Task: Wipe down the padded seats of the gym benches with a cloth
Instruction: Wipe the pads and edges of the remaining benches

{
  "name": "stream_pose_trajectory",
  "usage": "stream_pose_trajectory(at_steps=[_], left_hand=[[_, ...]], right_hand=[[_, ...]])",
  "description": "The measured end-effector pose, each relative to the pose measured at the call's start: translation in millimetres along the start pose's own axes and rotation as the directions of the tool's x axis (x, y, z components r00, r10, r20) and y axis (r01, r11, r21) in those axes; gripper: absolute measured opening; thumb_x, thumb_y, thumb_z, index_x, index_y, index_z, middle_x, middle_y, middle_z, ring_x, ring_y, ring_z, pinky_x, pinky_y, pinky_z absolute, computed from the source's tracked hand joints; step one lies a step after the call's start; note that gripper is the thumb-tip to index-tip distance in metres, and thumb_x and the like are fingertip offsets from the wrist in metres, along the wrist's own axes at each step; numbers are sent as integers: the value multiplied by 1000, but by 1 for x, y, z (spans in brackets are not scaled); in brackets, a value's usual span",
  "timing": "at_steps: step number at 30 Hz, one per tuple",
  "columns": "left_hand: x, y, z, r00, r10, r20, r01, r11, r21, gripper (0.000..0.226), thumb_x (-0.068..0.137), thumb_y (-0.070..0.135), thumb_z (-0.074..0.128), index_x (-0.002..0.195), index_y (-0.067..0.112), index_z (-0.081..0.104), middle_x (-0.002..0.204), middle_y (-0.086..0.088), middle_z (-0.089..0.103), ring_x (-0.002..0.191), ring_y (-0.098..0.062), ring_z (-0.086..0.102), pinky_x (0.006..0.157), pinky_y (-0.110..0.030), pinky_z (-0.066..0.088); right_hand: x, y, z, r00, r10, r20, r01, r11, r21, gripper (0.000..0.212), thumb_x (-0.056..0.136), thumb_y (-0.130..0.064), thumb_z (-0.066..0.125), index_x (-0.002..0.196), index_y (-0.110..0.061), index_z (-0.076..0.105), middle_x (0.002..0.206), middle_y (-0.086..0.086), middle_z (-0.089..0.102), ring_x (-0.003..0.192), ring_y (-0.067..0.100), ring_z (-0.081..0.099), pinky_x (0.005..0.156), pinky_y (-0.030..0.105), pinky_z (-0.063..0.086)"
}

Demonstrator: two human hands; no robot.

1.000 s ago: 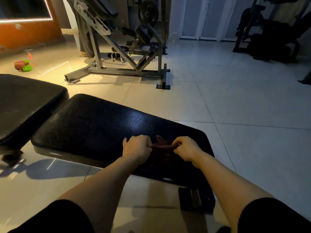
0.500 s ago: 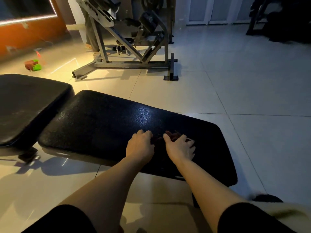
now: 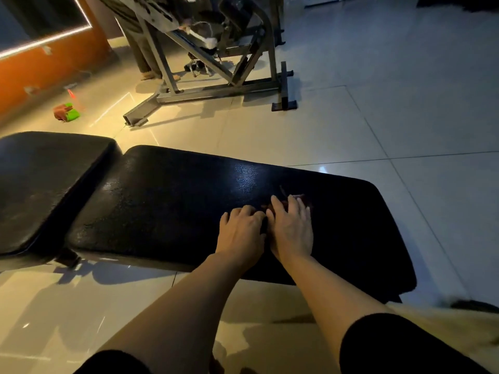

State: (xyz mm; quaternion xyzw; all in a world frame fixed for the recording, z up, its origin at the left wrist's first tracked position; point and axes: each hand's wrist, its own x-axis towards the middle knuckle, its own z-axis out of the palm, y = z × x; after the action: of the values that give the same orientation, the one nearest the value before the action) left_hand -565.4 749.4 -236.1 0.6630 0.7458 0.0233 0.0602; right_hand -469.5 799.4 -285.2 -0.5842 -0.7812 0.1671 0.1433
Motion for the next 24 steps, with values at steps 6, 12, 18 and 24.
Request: stream_pose_trajectory(at_steps=[6, 12, 18, 24], left_hand=[[26, 46, 13, 992, 73, 105, -71, 997, -25, 51, 94, 35, 55, 142, 24, 41, 145, -1, 38, 136, -24, 30, 118, -51, 15], [43, 75, 25, 970, 167, 175, -172, 985, 11, 55, 93, 34, 57, 143, 23, 39, 148, 0, 34, 138, -23, 27, 118, -51, 11], [59, 64, 8, 988, 125, 86, -130, 990, 52, 50, 92, 30, 54, 139, 20, 41, 143, -2, 38, 134, -23, 33, 118, -45, 17], [74, 41, 3, 991, 82, 110, -91, 992, 81, 52, 92, 31, 55, 139, 16, 40, 142, -5, 37, 130, -25, 36, 114, -38, 25]], right_hand=[[10, 71, -11, 992, 103, -71, -100, 994, 52, 45, 105, -35, 29, 148, -25, 34, 156, 11, 28, 147, 27, 17, 121, 42, 13], [15, 167, -23, 893, 446, -64, -428, 884, 189, 46, 104, -33, 34, 147, -21, 38, 154, 16, 28, 142, 33, 22, 117, 48, 22], [55, 99, -16, 997, 69, -24, -65, 986, 154, 53, 100, -36, 44, 149, -17, 33, 152, 20, 26, 142, 36, 19, 118, 43, 16], [86, 116, -15, 999, -4, -50, 12, 988, 157, 45, 103, -34, 38, 148, -27, 37, 158, 8, 25, 147, 25, 15, 121, 40, 12]])
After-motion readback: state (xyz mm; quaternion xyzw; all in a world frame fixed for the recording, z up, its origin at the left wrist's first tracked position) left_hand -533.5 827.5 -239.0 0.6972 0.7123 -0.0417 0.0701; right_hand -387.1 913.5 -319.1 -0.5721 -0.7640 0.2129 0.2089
